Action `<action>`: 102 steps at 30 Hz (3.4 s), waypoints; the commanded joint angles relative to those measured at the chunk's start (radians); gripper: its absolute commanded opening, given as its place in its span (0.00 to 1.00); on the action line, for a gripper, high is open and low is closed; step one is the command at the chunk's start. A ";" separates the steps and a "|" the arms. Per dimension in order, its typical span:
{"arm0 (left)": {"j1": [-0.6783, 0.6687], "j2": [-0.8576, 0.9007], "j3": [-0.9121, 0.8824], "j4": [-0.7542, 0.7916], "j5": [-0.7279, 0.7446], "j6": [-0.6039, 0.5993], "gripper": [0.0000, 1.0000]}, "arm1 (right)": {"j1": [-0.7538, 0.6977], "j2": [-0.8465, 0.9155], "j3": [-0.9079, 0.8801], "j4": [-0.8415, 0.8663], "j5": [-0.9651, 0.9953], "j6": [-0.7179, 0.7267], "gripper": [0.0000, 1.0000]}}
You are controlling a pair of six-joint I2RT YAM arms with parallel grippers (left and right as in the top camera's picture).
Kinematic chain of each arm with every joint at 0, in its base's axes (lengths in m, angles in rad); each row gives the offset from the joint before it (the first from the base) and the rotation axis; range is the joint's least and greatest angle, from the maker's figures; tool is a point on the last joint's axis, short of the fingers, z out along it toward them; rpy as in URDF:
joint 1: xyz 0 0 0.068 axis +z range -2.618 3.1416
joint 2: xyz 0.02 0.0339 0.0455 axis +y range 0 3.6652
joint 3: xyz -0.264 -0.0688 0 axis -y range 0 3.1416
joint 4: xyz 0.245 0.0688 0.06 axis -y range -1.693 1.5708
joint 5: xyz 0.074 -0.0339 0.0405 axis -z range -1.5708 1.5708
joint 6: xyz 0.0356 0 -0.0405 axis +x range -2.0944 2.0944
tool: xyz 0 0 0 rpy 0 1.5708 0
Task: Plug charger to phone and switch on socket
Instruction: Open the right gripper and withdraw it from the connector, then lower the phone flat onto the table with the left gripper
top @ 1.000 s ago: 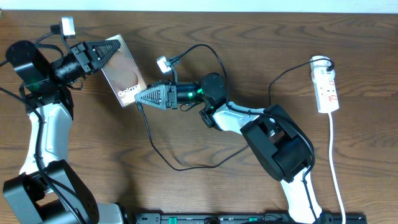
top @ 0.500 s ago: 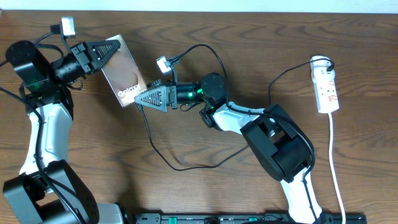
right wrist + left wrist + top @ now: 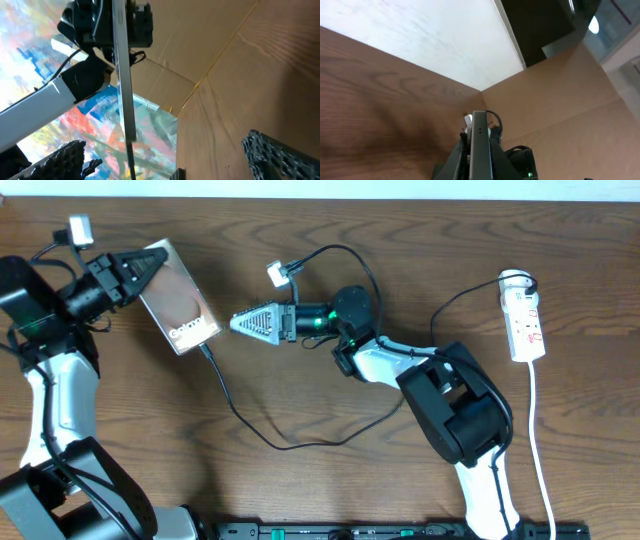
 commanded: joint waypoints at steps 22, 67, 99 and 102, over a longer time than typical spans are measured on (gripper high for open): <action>0.023 -0.013 -0.135 0.003 0.036 0.076 0.07 | -0.133 -0.002 0.014 -0.446 -0.058 -0.272 0.99; -0.080 0.092 -0.266 -0.238 -0.224 0.264 0.07 | -0.145 -0.378 0.146 -1.677 0.522 -0.826 0.99; -0.145 0.289 -0.268 -0.369 -0.330 0.384 0.07 | -0.112 -0.378 0.146 -1.693 0.515 -0.825 0.99; -0.145 0.290 -0.268 -0.369 -0.332 0.391 0.07 | -0.111 -0.378 0.146 -1.693 0.515 -0.825 0.99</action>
